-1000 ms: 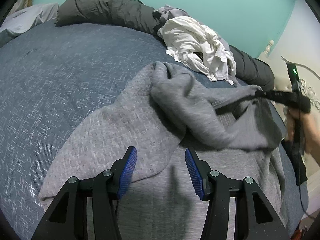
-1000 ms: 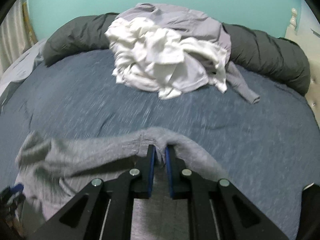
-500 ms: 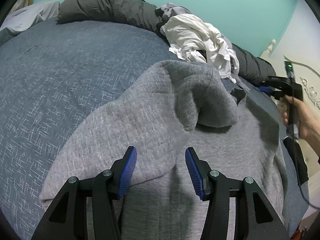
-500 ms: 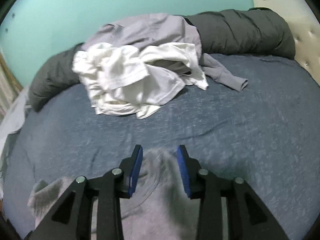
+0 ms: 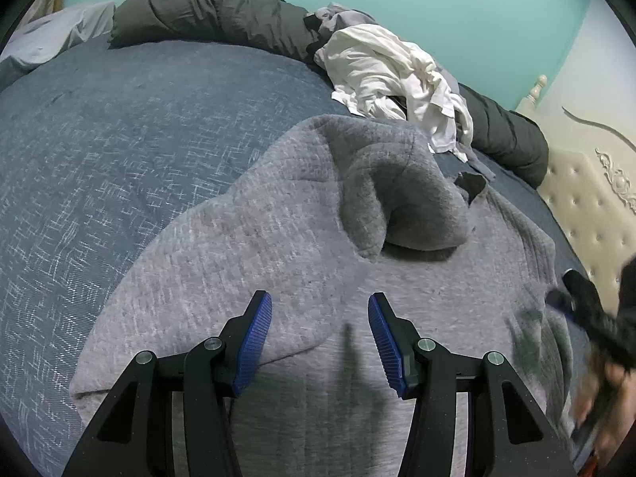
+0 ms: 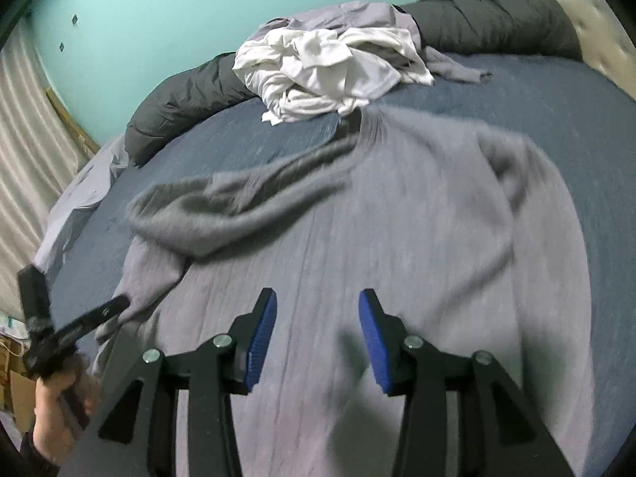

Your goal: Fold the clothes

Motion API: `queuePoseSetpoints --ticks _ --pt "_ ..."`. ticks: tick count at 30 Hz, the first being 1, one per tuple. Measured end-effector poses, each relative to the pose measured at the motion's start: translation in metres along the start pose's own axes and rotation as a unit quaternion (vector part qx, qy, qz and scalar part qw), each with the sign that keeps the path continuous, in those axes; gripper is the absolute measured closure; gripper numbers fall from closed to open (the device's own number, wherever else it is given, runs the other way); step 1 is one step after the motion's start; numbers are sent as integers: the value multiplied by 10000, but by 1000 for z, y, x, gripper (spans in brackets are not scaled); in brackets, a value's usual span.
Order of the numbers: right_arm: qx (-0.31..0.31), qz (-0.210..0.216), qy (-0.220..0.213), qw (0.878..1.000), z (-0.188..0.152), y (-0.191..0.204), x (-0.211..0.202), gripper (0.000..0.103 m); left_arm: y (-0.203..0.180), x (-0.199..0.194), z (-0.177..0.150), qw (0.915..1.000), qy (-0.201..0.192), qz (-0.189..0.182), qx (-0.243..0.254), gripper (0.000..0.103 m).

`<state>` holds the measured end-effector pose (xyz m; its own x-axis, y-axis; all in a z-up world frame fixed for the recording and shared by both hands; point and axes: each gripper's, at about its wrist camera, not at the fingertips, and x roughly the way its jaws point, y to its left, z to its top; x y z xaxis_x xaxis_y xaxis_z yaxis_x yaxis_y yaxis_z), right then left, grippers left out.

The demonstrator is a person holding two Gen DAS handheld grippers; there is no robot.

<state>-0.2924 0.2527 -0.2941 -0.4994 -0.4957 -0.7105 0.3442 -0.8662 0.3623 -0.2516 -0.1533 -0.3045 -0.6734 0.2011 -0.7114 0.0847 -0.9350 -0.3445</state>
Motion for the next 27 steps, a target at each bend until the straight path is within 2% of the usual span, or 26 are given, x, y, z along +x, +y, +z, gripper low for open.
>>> queuePoseSetpoints --ticks 5,12,27 --pt "-85 -17 -55 9999 -21 8 -8 55 -5 3 -3 10000 36 25 59 48" --pt "107 -180 -38 9998 -40 -4 -4 54 -22 6 -6 9997 0 91 240 48" --pt "367 105 -50 9993 -34 -18 0 54 -91 -1 19 9951 -100 -11 979 48"
